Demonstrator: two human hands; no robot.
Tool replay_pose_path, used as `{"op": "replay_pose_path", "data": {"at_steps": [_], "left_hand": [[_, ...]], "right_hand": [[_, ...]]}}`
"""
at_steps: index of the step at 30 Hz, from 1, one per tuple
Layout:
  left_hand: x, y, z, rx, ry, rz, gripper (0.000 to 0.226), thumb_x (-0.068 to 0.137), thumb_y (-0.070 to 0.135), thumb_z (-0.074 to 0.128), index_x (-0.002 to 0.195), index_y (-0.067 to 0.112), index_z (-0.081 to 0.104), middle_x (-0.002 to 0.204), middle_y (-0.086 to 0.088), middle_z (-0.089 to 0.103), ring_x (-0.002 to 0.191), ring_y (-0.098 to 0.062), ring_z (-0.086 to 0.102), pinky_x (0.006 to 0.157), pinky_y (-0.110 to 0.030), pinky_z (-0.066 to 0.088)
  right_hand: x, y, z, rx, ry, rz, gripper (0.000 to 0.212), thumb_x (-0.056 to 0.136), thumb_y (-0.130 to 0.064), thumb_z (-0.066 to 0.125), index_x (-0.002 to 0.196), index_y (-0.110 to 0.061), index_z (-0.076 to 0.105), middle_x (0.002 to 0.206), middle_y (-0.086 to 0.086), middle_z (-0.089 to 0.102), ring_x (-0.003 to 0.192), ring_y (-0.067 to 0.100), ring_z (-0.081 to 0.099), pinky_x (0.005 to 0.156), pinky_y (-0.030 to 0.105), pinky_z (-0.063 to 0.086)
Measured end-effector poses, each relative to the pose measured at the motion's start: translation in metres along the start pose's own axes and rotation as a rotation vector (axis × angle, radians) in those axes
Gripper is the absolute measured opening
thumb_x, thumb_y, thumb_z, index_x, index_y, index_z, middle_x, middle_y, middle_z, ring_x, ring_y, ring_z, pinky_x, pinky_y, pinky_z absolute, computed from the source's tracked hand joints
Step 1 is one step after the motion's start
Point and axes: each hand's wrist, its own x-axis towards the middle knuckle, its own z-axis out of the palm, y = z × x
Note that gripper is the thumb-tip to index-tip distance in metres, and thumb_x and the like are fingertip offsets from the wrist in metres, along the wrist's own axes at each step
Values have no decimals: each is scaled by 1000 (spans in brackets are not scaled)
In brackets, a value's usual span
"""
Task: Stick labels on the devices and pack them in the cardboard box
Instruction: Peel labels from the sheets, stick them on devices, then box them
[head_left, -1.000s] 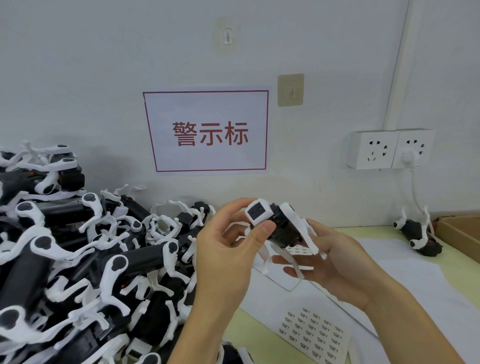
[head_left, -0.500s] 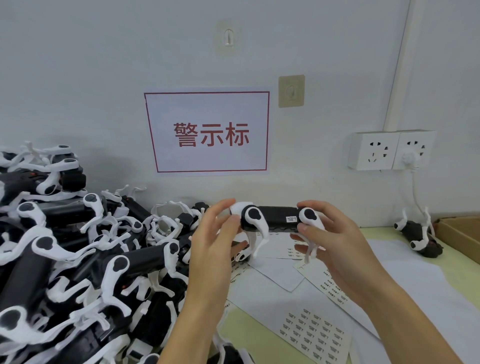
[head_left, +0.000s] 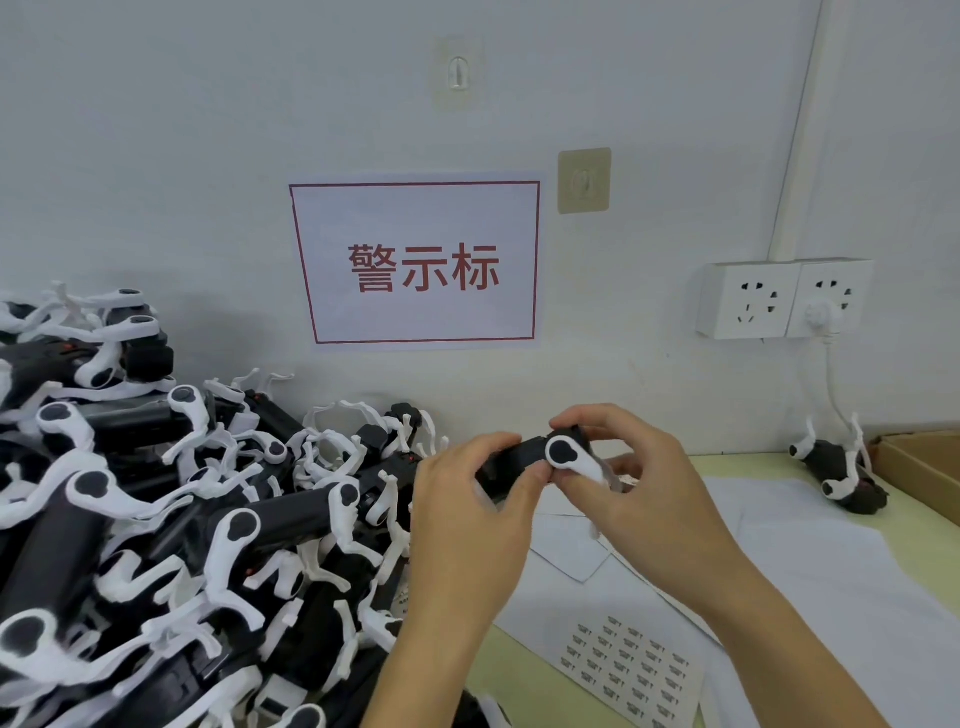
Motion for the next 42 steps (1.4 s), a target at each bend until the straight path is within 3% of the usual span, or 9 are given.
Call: {"op": "replay_pose_path", "data": {"at_steps": [6, 9, 12, 17, 22, 26, 36, 39, 42], "left_hand": [[4, 3, -12, -201, -65, -184, 17, 81, 10, 80, 81, 27, 76, 76, 7, 73, 67, -9, 65, 57, -12, 49], [5, 5, -17, -238, -94, -226, 20, 83, 7, 78, 84, 27, 78, 80, -7, 73, 68, -25, 65, 59, -22, 52], [5, 8, -20, -248, -137, -223, 24, 87, 7, 73, 84, 31, 78, 80, -7, 72, 67, -21, 64, 55, -12, 47], [2, 17, -15, -301, -138, -206, 6, 79, 25, 80, 82, 28, 77, 78, 3, 73, 75, -19, 67, 59, -15, 50], [2, 17, -17, -266, -135, -184, 9, 81, 21, 80, 87, 26, 76, 81, -3, 72, 64, -18, 64, 54, -16, 48], [3, 15, -20, -252, -177, -182, 12, 85, 18, 74, 90, 29, 77, 82, -7, 74, 76, -23, 67, 59, -14, 48], [1, 16, -16, -271, -167, -190, 13, 81, 22, 76, 80, 34, 78, 78, -6, 71, 58, -9, 58, 51, -11, 44], [1, 15, -17, -250, -181, -183, 19, 83, 18, 74, 81, 36, 78, 83, -10, 72, 67, -23, 63, 55, -12, 46], [1, 16, -17, -290, -184, -195, 11, 81, 22, 78, 81, 33, 79, 78, -5, 74, 73, -20, 68, 58, -12, 48]], "right_hand": [[0, -3, -4, 10, -66, 21, 40, 78, -6, 78, 94, -42, 71, 99, -21, 67, 70, 3, 62, 59, 13, 49], [0, -3, -7, 72, -83, 63, 42, 76, -5, 78, 95, -42, 72, 99, -21, 67, 71, 7, 64, 52, 12, 48], [1, -1, -10, 75, -73, 85, 41, 77, -7, 78, 97, -42, 72, 100, -20, 67, 77, 16, 66, 54, 13, 47], [1, -4, -9, 80, -76, 65, 39, 78, -9, 78, 98, -42, 72, 100, -19, 67, 72, 12, 65, 59, 20, 55], [1, -5, -11, 78, -79, 74, 38, 76, -14, 81, 100, -42, 72, 100, -21, 67, 69, 10, 61, 65, 21, 50], [1, -6, -13, 93, -82, 91, 38, 76, -14, 81, 99, -42, 72, 99, -20, 68, 71, 13, 61, 71, 25, 45], [3, -4, -14, 81, -96, 102, 38, 78, -13, 80, 101, -43, 73, 97, -18, 68, 75, 22, 64, 81, 39, 56], [3, -3, -16, 82, -101, 108, 38, 78, -13, 80, 101, -43, 73, 98, -16, 68, 74, 26, 63, 83, 41, 55], [3, -3, -16, 88, -103, 108, 37, 78, -12, 80, 100, -42, 73, 98, -14, 69, 74, 28, 63, 80, 42, 56]]}}
